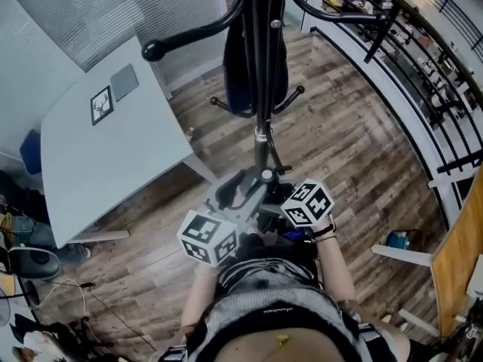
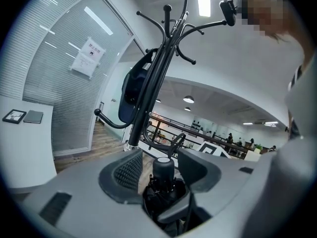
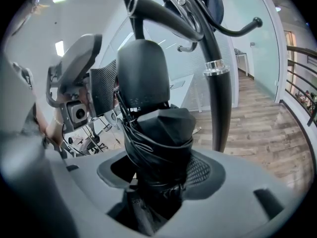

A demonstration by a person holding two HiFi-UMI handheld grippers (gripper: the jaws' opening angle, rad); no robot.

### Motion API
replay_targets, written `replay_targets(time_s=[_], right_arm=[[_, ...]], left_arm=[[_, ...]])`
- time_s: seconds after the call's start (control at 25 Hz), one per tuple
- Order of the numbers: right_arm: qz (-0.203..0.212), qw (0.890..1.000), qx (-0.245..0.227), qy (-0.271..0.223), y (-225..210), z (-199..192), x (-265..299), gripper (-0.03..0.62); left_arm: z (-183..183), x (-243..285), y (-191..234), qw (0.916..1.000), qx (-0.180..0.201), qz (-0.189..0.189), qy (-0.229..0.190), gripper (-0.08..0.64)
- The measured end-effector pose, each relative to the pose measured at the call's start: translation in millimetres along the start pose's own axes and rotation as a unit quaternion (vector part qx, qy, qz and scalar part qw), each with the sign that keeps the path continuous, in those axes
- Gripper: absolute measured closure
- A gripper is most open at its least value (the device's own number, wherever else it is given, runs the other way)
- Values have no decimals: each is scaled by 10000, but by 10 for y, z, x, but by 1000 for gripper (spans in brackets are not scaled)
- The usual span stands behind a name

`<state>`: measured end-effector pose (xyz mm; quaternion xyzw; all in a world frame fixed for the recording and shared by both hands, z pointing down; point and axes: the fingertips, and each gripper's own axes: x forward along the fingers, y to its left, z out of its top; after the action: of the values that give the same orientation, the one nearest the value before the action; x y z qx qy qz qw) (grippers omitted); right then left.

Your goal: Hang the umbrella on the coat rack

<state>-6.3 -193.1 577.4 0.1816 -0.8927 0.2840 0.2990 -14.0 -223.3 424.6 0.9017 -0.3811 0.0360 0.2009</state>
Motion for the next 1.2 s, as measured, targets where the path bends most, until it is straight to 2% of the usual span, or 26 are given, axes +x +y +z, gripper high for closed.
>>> replay_targets(time_s=[0.56, 0.72, 1.2], right_arm=[[19, 9999, 134, 20, 49, -95, 9, 327], [-61, 9999, -30, 125, 73, -72, -28, 327], [155, 9985, -463, 246, 102, 106, -75, 327]], left_arm=[[-27, 53, -52, 9997, 17, -215, 91, 347], [-31, 62, -62, 9997, -4, -210, 94, 347], [44, 92, -43, 10000, -27, -30, -84, 347]])
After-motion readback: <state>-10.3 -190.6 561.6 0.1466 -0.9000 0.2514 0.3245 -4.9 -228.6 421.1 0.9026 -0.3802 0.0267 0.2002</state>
